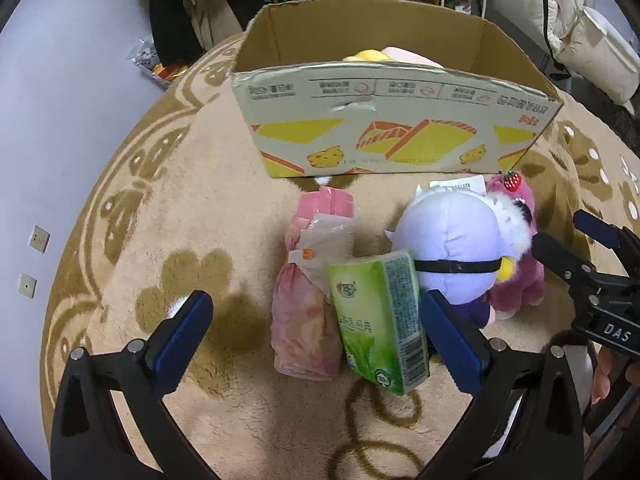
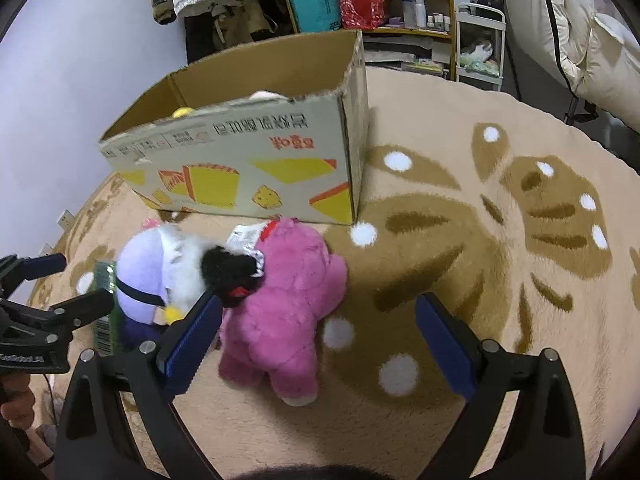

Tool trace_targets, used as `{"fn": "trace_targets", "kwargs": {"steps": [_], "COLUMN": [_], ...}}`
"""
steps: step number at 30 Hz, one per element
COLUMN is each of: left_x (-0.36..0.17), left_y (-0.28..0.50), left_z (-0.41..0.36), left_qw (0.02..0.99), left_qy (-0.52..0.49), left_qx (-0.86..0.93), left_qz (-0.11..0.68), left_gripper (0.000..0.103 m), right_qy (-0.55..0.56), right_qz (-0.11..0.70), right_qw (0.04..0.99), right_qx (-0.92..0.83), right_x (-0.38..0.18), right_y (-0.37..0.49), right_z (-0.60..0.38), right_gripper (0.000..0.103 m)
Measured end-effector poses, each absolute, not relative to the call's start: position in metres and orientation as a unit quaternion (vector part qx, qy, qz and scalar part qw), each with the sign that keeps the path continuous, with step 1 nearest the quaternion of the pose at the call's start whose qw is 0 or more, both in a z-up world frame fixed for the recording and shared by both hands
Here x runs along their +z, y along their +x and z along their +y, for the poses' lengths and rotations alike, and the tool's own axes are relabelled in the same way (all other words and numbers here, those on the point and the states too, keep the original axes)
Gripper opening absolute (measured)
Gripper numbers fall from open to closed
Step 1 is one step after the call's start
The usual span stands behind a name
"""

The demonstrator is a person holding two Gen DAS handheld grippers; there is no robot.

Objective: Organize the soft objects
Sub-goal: 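Grasp the green tissue pack with the left gripper while the right gripper grasps the pink bear, then lift the tissue pack and pink bear and carry both over the box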

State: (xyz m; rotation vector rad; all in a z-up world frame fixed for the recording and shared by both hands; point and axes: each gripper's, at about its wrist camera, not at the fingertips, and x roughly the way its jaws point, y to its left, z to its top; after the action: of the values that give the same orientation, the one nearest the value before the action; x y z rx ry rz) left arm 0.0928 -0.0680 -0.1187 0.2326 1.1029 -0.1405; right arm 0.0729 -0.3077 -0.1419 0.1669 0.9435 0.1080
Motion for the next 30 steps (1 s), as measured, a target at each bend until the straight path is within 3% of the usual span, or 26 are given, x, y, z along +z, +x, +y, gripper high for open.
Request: {"fn": "trace_targets", "kwargs": {"steps": [13, 16, 19, 20, 21, 23, 28, 30], "left_x": [-0.131, -0.131, -0.132, -0.132, -0.132, -0.131, -0.127, -0.125], "left_y": [0.093, 0.094, 0.093, 0.093, 0.092, 0.091, 0.089, 0.089], "left_z": [-0.071, -0.07, -0.071, -0.071, -0.071, -0.069, -0.067, -0.065], "left_qw": [0.833, 0.83, 0.822, 0.819, 0.816, 0.813, 0.816, 0.819], "left_qy": [0.106, 0.094, 0.084, 0.074, 0.064, 0.049, 0.032, 0.029], "left_qx": [-0.076, -0.091, -0.106, -0.116, -0.123, -0.132, -0.134, -0.133], "left_qz": [0.537, 0.542, 0.553, 0.557, 0.561, 0.565, 0.562, 0.558], "left_gripper": [0.099, 0.088, 0.07, 0.058, 0.049, 0.042, 0.036, 0.034], "right_qy": [0.086, 0.083, 0.071, 0.068, 0.063, 0.046, 0.049, 0.048], "right_qz": [0.477, 0.486, 0.493, 0.496, 0.5, 0.505, 0.504, 0.503], "right_qw": [0.872, 0.867, 0.864, 0.862, 0.86, 0.859, 0.857, 0.857], "right_qx": [0.065, 0.071, 0.074, 0.074, 0.075, 0.076, 0.097, 0.096], "right_x": [-0.159, -0.163, -0.168, -0.169, -0.172, -0.176, -0.174, -0.172], "right_y": [0.087, 0.088, 0.089, 0.09, 0.091, 0.093, 0.094, 0.093], "right_z": [-0.302, -0.297, -0.291, -0.289, -0.287, -0.281, -0.275, -0.273], "right_gripper": [0.101, 0.101, 0.101, 0.101, 0.098, 0.093, 0.062, 0.055]}}
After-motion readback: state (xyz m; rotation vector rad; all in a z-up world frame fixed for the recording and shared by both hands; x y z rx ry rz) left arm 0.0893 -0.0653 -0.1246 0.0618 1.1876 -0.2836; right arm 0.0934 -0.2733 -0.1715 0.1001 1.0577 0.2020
